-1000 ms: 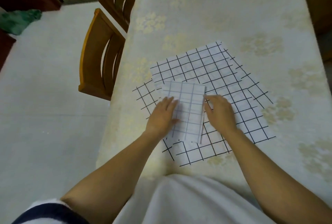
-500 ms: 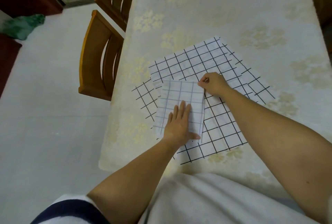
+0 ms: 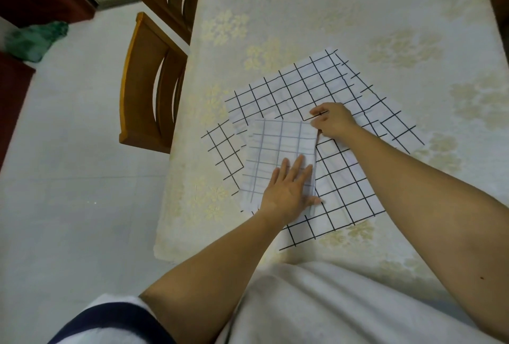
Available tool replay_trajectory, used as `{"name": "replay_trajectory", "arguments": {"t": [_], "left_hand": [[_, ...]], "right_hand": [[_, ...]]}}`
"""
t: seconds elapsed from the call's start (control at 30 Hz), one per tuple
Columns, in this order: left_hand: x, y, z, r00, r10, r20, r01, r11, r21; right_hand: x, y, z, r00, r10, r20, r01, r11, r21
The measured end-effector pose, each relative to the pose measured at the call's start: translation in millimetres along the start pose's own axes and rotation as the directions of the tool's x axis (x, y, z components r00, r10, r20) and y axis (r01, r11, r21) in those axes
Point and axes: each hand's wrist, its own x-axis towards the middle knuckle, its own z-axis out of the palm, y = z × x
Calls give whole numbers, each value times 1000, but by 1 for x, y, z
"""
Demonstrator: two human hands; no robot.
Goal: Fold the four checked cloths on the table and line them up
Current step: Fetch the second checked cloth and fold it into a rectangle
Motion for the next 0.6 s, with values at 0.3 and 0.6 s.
{"name": "replay_trajectory", "arguments": {"t": [0.3, 0.6], "left_hand": [[-1, 0, 7, 990, 135, -33, -135, 991, -3], [-1, -1, 11, 995, 95, 7, -96, 995, 13]], "right_hand": [[-5, 5, -9, 991, -35, 130, 36, 999, -6], [-10, 4, -7, 996, -22, 82, 22, 1000, 4]]}}
